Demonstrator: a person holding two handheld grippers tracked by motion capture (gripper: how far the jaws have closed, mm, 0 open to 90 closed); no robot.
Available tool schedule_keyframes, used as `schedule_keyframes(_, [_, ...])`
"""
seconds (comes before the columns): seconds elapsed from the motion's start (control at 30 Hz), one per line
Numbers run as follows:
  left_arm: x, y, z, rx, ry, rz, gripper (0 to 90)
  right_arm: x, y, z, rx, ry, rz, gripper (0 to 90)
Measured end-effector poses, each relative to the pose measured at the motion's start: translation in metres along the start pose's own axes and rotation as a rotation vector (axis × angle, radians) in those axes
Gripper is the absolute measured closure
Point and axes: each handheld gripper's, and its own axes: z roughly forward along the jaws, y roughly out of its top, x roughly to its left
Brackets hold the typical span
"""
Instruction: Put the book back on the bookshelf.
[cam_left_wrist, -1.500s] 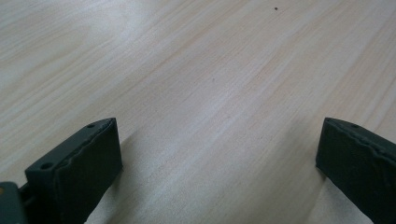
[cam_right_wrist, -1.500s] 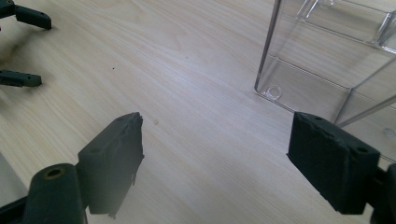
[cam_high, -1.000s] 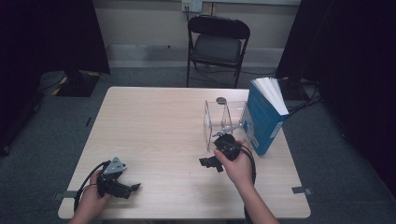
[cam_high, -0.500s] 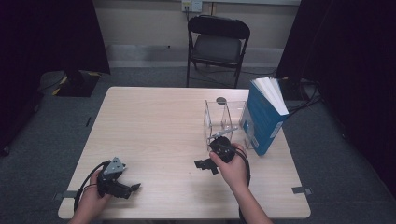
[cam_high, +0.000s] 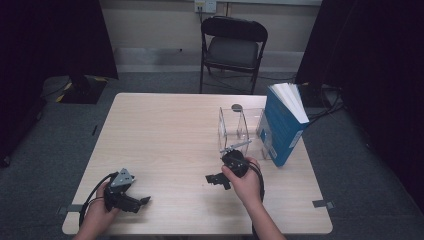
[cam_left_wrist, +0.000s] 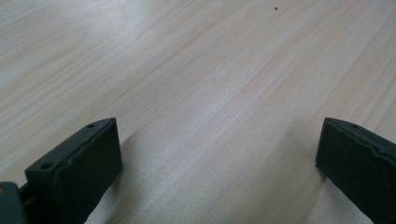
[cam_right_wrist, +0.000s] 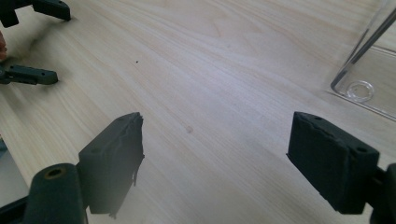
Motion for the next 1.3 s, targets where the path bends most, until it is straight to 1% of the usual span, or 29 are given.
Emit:
schedule_keyframes(0.13, [0.0,0.0,0.0,0.001,0.0,0.0,0.0,0.0,-0.002,0.003,0.002,0.0,0.007,17.7])
schedule_keyframes(0.2, [0.0,0.0,0.0,0.001,0.0,0.001,0.0,0.0,-0.003,0.005,0.003,0.0,0.003,17.8])
schedule_keyframes(0.33, [0.0,0.0,0.0,0.001,0.0,0.001,0.0,0.001,-0.004,0.007,0.003,0.011,0.008,17.8])
schedule_keyframes(0.37, [0.0,0.0,0.0,0.001,0.0,0.0,0.0,0.002,-0.004,0.008,0.003,0.005,0.01,17.9])
schedule_keyframes(0.6, [0.0,0.0,0.0,0.0,-0.002,-0.004,0.0,0.003,-0.007,0.016,0.02,0.016,0.004,18.1])
schedule_keyframes(0.67, [0.0,0.0,0.0,0.0,0.0,0.0,0.0,0.005,-0.008,0.017,0.029,0.018,0.017,18.2])
schedule_keyframes(0.7, [0.0,0.0,0.0,0.0,0.0,0.0,0.0,0.004,-0.008,0.018,0.022,0.019,0.002,18.2])
schedule_keyframes(0.83, [0.0,0.0,0.0,0.0,0.0,0.0,0.0,0.005,-0.009,0.021,0.028,0.021,0.006,18.3])
schedule_keyframes(0.9, [0.0,0.0,0.0,0.0,-0.002,-0.004,0.0,0.005,-0.01,0.023,0.025,0.022,0.003,18.3])
schedule_keyframes(0.93, [0.0,0.0,0.0,0.0,0.0,0.0,0.0,0.005,-0.01,0.024,0.022,0.022,-0.006,18.3])
schedule_keyframes(0.97, [0.0,0.0,0.0,0.0,0.0,0.0,0.0,0.005,-0.011,0.025,0.029,0.022,0.005,18.4])
schedule_keyframes(1.07, [0.0,0.0,0.0,0.001,0.0,0.0,0.0,0.005,-0.013,0.028,0.029,0.009,-0.007,18.9])
schedule_keyframes(1.1, [0.0,0.0,0.0,0.0,-0.002,-0.004,0.0,0.005,-0.014,0.029,0.03,0.008,-0.009,19.0])
schedule_keyframes(1.17, [0.0,0.0,0.0,0.0,0.0,0.0,0.0,0.006,-0.015,0.031,0.038,0.003,-0.01,19.0])
schedule_keyframes(1.2, [0.0,0.0,0.0,0.0,-0.002,-0.004,0.0,0.006,-0.015,0.032,0.04,0.005,-0.008,19.0])
schedule_keyframes(1.23, [0.0,0.0,0.0,0.0,0.0,0.0,0.0,0.006,-0.016,0.033,0.042,0.006,-0.011,19.0])
schedule_keyframes(1.27, [0.0,0.0,0.0,0.0,0.0,0.0,0.0,0.007,-0.017,0.034,0.057,0.004,0.004,19.0])
schedule_keyframes(1.3, [0.0,0.0,0.0,0.0,0.0,0.0,0.0,0.006,-0.017,0.036,0.043,0.006,-0.022,19.0])
